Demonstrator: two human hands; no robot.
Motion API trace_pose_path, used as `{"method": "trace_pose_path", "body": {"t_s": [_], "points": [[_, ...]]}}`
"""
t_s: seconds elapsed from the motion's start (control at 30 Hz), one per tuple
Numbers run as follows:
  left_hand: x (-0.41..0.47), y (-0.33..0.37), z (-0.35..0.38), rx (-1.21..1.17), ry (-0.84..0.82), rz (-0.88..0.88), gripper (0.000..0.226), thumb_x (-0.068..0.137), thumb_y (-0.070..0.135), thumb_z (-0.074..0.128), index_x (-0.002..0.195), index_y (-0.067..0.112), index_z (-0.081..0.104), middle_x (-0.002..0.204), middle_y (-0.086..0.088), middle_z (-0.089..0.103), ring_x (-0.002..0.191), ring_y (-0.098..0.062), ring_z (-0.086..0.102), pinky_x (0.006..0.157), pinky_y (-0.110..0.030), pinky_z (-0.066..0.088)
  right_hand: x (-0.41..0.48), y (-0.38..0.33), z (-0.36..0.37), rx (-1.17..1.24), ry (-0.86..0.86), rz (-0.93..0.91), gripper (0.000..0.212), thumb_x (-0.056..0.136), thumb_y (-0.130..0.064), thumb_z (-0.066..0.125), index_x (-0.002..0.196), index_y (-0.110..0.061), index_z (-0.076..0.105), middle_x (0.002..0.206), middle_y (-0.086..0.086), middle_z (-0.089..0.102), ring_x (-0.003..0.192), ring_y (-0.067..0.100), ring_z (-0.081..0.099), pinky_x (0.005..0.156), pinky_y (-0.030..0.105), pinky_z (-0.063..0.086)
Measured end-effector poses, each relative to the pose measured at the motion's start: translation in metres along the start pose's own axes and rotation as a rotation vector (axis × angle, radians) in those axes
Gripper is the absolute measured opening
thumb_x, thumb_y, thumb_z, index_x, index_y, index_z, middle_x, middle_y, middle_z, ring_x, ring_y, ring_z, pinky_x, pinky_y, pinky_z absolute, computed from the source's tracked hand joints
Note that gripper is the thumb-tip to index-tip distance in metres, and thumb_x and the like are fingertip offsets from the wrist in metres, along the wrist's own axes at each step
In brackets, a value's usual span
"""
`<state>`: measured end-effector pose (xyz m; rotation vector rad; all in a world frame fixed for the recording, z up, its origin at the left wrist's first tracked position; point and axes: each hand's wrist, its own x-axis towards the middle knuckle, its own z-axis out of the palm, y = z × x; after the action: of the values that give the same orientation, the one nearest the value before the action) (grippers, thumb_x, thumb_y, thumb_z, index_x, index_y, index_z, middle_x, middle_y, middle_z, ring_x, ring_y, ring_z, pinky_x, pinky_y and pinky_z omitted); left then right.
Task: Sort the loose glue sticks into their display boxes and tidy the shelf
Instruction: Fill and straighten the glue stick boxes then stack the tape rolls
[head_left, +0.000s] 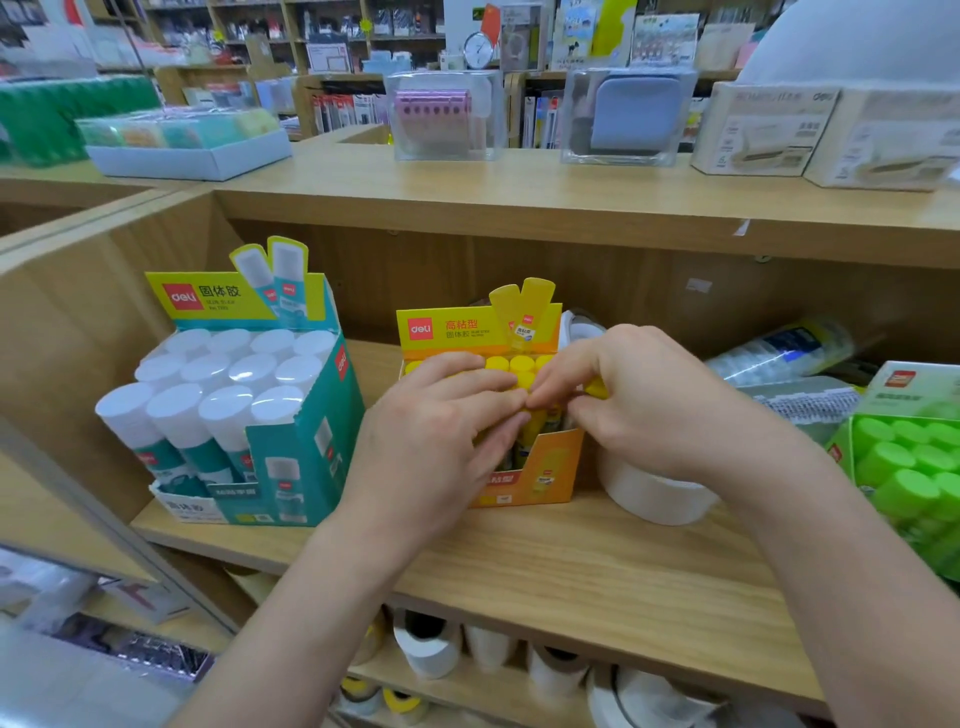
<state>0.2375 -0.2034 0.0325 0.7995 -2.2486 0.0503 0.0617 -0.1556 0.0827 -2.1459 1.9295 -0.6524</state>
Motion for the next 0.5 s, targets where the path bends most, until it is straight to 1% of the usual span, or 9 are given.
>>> {"method": "trace_pose_path", "body": {"t_s": [0.07, 0.13, 0.17, 0.2, 0.23, 0.3, 0.33, 0.4, 0.5], "points": [[0.000, 0.002, -0.002, -0.017, -0.019, -0.029, 0.026, 0.088, 0.035, 0.058, 0.100, 0.021, 0.076, 0.104, 0.007, 0.072, 0.105, -0.013, 0.062, 0.086, -0.032, 0.054, -0.003, 0.001, -0.001, 0.006, -0.019, 0.007, 0.034, 0.082, -0.014, 0.054, 0.093, -0.040, 0.074, 0.088, -0.021, 0.067, 0.084, -0.001, 0.059, 0.077, 0.026, 0.050], [-0.002, 0.003, -0.003, -0.035, -0.045, -0.057, 0.026, 0.085, 0.033, 0.061, 0.104, 0.022, 0.074, 0.107, 0.008, 0.071, 0.106, -0.011, 0.062, 0.088, -0.032, 0.054, -0.008, -0.003, 0.004, 0.084, 0.050, 0.014, 0.036, 0.082, -0.008, 0.052, 0.086, -0.036, 0.074, 0.065, -0.023, 0.058, 0.064, -0.002, 0.053, 0.061, 0.016, 0.040], [-0.003, 0.003, -0.003, -0.040, -0.046, -0.064, 0.028, 0.085, 0.034, 0.060, 0.107, 0.022, 0.072, 0.110, 0.008, 0.070, 0.108, -0.010, 0.061, 0.090, -0.033, 0.053, -0.011, -0.005, 0.007, 0.236, 0.141, 0.044, 0.037, 0.082, -0.003, 0.050, 0.079, -0.032, 0.073, 0.058, -0.021, 0.056, 0.058, 0.000, 0.051, 0.056, 0.014, 0.036], [-0.004, 0.004, -0.003, -0.049, -0.031, -0.071, 0.029, 0.086, 0.035, 0.059, 0.110, 0.022, 0.071, 0.112, 0.007, 0.070, 0.110, -0.010, 0.060, 0.093, -0.034, 0.052, -0.013, -0.006, 0.009, 0.490, 0.256, 0.096, 0.039, 0.082, 0.003, 0.047, 0.074, -0.026, 0.071, 0.056, -0.019, 0.057, 0.053, 0.002, 0.049, 0.051, 0.013, 0.034], [-0.006, 0.006, -0.003, -0.067, 0.000, -0.079, 0.030, 0.089, 0.035, 0.057, 0.111, 0.021, 0.070, 0.113, 0.006, 0.069, 0.112, -0.010, 0.059, 0.095, -0.034, 0.051, -0.015, -0.006, 0.010, 0.824, 0.362, 0.157, 0.039, 0.084, 0.007, 0.042, 0.070, -0.019, 0.069, 0.056, -0.013, 0.057, 0.050, 0.003, 0.046, 0.047, 0.015, 0.033], [-0.010, 0.017, -0.005, -0.134, 0.105, -0.085, 0.028, 0.092, 0.032, 0.054, 0.109, 0.017, 0.071, 0.106, 0.005, 0.070, 0.104, -0.012, 0.061, 0.089, -0.030, 0.051, -0.018, -0.007, 0.010, 1.502, 0.483, 0.243, 0.036, 0.087, 0.009, 0.035, 0.071, -0.009, 0.062, 0.059, 0.002, 0.052, 0.052, 0.010, 0.041, 0.042, 0.019, 0.032], [-0.012, 0.027, -0.007, -0.182, 0.158, -0.085, 0.027, 0.092, 0.030, 0.055, 0.105, 0.016, 0.072, 0.100, 0.006, 0.071, 0.096, -0.012, 0.062, 0.083, -0.029, 0.051, -0.019, -0.008, 0.010, 1.725, 0.511, 0.259, 0.033, 0.089, 0.007, 0.035, 0.074, -0.009, 0.060, 0.060, 0.005, 0.049, 0.053, 0.012, 0.039, 0.043, 0.020, 0.034], [-0.016, 0.049, -0.008, -0.314, 0.194, -0.081, 0.023, 0.091, 0.032, 0.057, 0.101, 0.019, 0.073, 0.090, 0.012, 0.068, 0.082, -0.011, 0.062, 0.072, -0.028, 0.049, -0.020, -0.010, 0.012, 1.950, 0.523, 0.281, 0.030, 0.091, 0.003, 0.037, 0.079, -0.012, 0.059, 0.061, 0.004, 0.046, 0.054, 0.012, 0.039, 0.044, 0.020, 0.037], [-0.019, 0.071, -0.003, -0.469, 0.181, -0.086, 0.020, 0.088, 0.036, 0.061, 0.106, 0.029, 0.066, 0.087, 0.014, 0.064, 0.074, -0.007, 0.062, 0.067, -0.029, 0.051, -0.022, -0.014, 0.013, 2.005, 0.529, 0.298, 0.025, 0.093, -0.001, 0.039, 0.085, -0.014, 0.059, 0.061, 0.002, 0.046, 0.053, 0.011, 0.041, 0.047, 0.019, 0.038]]}}
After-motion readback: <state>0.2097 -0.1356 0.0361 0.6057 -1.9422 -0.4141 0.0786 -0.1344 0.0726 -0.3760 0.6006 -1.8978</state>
